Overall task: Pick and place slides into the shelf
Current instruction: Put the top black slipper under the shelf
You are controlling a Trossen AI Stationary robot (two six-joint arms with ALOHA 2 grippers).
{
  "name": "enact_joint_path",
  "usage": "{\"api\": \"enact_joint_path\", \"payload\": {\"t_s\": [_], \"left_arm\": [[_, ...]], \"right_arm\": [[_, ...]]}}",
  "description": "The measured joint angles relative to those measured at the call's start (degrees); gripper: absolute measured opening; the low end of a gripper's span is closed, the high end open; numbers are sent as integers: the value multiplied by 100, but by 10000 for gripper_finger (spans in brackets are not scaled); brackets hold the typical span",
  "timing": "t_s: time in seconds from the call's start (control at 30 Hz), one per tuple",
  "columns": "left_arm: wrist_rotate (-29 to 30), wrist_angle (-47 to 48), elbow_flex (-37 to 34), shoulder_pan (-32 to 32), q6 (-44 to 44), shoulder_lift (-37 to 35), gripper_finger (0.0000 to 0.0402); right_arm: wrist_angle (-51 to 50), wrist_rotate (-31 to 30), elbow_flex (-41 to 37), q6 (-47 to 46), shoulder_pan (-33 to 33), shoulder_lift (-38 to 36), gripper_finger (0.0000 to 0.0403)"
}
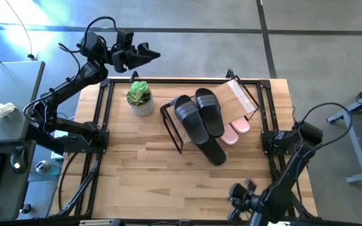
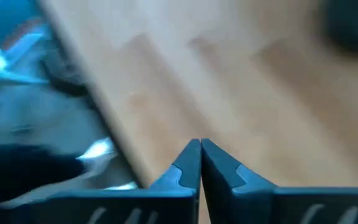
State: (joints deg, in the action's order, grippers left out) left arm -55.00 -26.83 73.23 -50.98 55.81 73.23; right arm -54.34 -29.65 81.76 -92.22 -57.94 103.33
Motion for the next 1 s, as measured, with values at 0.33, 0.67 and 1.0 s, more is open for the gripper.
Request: {"api": "enact_joint_path", "payload": {"t_s": [0.33, 0.67, 1.0], "left_arm": [[-399, 213, -2, 1, -48, 2, 271], [-562, 525, -2, 2, -3, 3, 271], [-581, 616, -2, 2, -7, 2, 271]], "right_arm": [[2022, -542, -1741, 366, 862, 8, 0], [2446, -133, -2669, 877, 1517, 13, 0], [2789, -147, -2838, 1914, 2174, 13, 0]]}}
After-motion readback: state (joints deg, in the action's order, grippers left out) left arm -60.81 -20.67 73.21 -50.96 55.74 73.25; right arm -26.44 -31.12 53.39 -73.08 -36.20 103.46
